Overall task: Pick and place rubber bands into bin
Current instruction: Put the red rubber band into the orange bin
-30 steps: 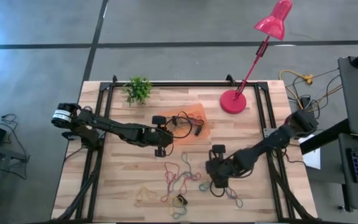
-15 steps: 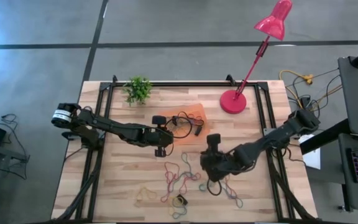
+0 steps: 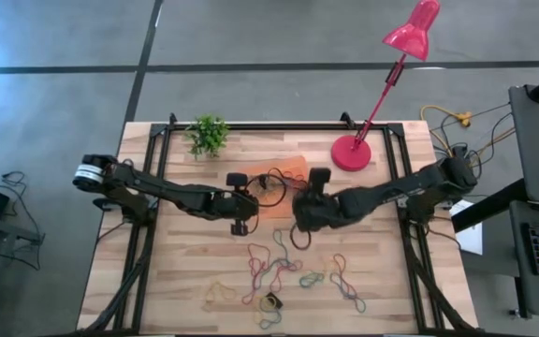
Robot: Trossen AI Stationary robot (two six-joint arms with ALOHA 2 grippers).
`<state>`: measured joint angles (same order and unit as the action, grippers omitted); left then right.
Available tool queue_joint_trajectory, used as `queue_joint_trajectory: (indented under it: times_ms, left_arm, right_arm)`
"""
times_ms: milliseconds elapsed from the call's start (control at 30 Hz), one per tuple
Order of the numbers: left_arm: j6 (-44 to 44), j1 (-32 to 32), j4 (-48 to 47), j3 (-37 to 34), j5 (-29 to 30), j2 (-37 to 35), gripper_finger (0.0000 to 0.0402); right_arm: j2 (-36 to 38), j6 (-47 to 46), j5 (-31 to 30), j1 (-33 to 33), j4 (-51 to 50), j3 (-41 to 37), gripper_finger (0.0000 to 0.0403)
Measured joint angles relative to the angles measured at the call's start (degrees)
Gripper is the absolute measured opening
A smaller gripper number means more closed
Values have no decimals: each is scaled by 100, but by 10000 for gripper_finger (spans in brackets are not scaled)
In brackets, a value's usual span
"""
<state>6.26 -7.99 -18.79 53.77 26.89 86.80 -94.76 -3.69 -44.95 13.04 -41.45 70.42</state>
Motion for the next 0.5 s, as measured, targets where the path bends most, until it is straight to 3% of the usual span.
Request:
queue_joint_trajectory:
  times_ms: [233,500]
  left_arm:
    - [-2,0,-160,-71,22,-223,89]
    - [-17,-2,-370,-93,20,-438,89]
  right_arm:
    - [0,6,38,-606,92,-44,8]
    - [0,569,786,-1130,956,-214,9]
